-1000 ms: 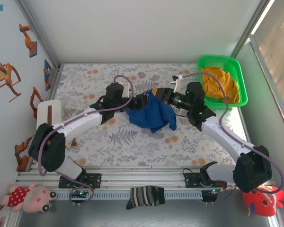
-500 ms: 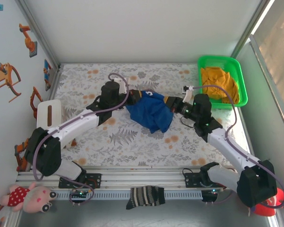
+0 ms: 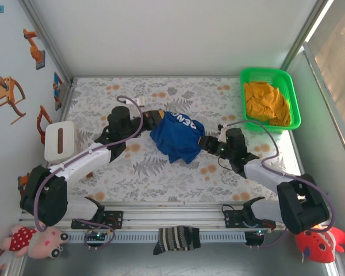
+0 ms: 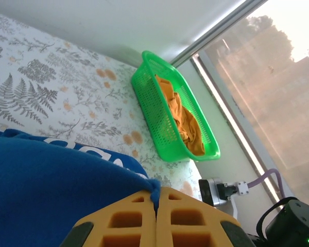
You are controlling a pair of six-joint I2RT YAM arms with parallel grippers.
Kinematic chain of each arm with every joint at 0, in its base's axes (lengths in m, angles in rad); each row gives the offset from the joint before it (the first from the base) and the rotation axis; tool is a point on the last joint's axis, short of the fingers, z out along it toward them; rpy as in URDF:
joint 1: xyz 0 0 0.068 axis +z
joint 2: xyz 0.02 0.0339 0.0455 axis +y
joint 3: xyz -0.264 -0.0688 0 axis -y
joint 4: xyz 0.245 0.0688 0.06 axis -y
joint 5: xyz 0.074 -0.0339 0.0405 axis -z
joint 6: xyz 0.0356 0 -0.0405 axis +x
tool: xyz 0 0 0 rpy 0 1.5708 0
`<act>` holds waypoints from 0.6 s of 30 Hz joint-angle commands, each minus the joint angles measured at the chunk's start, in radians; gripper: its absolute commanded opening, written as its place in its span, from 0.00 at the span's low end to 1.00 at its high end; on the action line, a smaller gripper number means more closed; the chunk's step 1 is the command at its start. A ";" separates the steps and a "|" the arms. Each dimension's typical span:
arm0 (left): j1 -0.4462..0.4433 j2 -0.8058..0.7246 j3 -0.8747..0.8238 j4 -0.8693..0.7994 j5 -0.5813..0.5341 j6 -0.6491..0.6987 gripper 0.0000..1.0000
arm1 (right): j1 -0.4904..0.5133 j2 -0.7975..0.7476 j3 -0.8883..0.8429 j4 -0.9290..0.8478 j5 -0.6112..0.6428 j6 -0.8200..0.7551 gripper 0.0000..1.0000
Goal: Fold the inside-out t-shirt
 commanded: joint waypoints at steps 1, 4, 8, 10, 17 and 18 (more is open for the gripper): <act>0.007 -0.031 0.016 0.057 0.082 0.022 0.00 | -0.004 -0.088 0.115 -0.098 -0.042 -0.093 0.48; 0.005 -0.046 0.000 0.032 0.105 0.037 0.00 | -0.002 -0.119 0.208 -0.213 -0.040 -0.152 0.53; 0.003 -0.066 -0.039 0.030 0.103 0.038 0.00 | 0.005 -0.068 0.304 -0.295 -0.035 -0.208 0.82; 0.004 -0.069 -0.050 0.034 0.101 0.036 0.00 | 0.017 -0.018 0.334 -0.311 -0.026 -0.225 0.88; 0.001 -0.091 -0.061 0.009 0.089 0.043 0.00 | 0.089 0.266 0.393 -0.218 -0.003 -0.220 0.92; 0.001 -0.095 -0.064 0.006 0.086 0.044 0.00 | 0.099 0.322 0.407 -0.190 -0.016 -0.205 0.93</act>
